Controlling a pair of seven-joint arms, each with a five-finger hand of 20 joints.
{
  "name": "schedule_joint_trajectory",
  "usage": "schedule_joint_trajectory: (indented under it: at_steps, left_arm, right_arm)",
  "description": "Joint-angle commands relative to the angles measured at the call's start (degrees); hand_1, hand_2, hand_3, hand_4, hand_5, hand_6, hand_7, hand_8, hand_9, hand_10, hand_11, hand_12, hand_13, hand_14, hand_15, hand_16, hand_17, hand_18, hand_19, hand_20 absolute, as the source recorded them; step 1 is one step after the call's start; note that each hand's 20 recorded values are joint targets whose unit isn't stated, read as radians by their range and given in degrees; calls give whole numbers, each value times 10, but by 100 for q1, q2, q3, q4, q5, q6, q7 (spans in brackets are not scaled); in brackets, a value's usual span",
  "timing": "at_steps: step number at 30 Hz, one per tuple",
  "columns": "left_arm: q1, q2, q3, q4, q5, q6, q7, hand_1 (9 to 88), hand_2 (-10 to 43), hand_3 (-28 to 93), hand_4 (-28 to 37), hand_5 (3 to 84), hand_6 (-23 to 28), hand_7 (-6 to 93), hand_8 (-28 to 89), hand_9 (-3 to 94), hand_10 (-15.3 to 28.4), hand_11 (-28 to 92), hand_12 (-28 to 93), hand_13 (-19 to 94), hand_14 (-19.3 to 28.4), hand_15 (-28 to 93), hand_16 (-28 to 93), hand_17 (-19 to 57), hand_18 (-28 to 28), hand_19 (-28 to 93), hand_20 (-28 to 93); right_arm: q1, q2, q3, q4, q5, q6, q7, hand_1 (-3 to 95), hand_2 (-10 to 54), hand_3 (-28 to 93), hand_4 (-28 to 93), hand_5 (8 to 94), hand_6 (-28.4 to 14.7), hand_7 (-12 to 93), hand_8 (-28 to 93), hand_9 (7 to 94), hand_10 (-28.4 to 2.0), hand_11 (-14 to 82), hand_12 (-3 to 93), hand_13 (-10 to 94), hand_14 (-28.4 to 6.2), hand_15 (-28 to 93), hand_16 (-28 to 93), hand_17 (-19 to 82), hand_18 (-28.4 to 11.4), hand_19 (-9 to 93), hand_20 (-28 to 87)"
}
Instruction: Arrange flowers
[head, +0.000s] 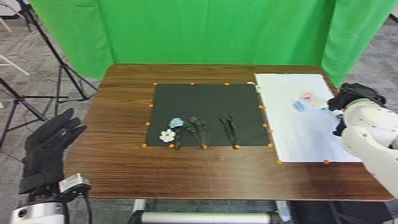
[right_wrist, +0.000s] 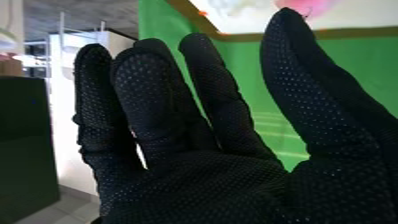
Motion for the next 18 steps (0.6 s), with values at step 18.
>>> schedule_joint_trajectory:
  at_steps: [18]
  left_arm:
    - [-30, 39, 157, 18, -132, 18, 68, 272, 35, 831, -184, 386, 99, 167, -111, 326, 190, 372, 64, 226, 260, 632, -171, -106, 207, 565, 35]
  right_arm:
    - [-176, -35, 51, 414, 128, 37, 229, 344, -42, 833, -248, 525, -102, 197, -105, 509, -227, 204, 162, 614, -113, 810, 153, 332, -226, 932, -37]
